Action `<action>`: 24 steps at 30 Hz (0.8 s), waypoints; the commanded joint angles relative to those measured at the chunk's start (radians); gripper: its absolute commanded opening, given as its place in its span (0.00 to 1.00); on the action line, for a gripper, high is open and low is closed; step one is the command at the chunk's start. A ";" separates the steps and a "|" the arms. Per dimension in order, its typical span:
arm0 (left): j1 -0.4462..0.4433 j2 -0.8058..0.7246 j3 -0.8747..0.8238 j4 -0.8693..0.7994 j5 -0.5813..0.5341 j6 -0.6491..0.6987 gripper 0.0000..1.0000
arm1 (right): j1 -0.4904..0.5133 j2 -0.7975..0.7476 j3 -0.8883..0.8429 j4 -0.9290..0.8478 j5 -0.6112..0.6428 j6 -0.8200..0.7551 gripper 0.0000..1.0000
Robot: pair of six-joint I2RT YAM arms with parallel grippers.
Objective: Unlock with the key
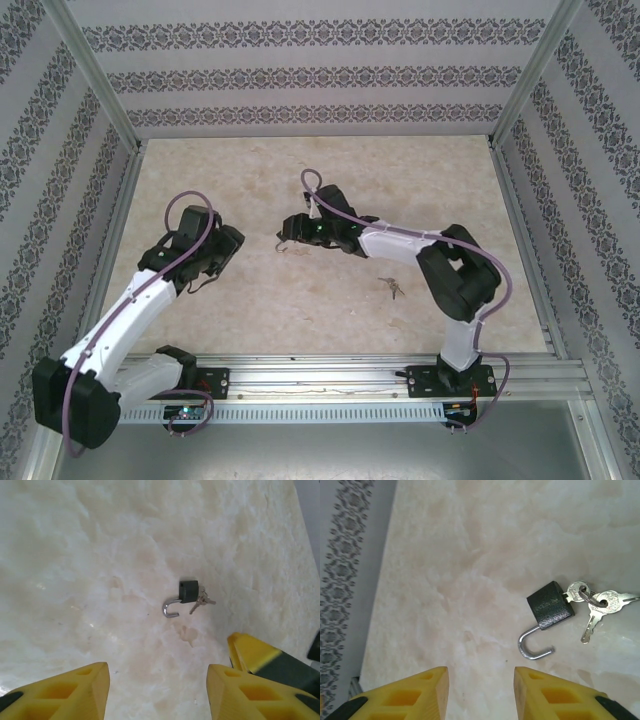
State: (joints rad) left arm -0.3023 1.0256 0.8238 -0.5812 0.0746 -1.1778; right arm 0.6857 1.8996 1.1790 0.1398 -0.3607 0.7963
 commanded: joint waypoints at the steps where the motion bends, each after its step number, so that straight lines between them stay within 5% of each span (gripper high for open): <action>1: 0.019 -0.063 -0.021 -0.058 -0.035 -0.006 0.55 | 0.014 0.067 0.068 -0.045 0.008 -0.022 0.40; 13: 0.053 -0.090 -0.036 -0.039 0.009 0.001 0.55 | 0.030 0.206 0.175 -0.124 0.088 -0.031 0.40; 24: 0.069 -0.089 -0.052 -0.015 0.039 -0.010 0.55 | 0.065 0.277 0.219 -0.134 0.026 -0.002 0.40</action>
State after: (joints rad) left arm -0.2462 0.9440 0.7887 -0.6044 0.1017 -1.1820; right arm 0.7284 2.1452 1.3663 0.0235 -0.3035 0.7860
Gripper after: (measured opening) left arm 0.553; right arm 0.402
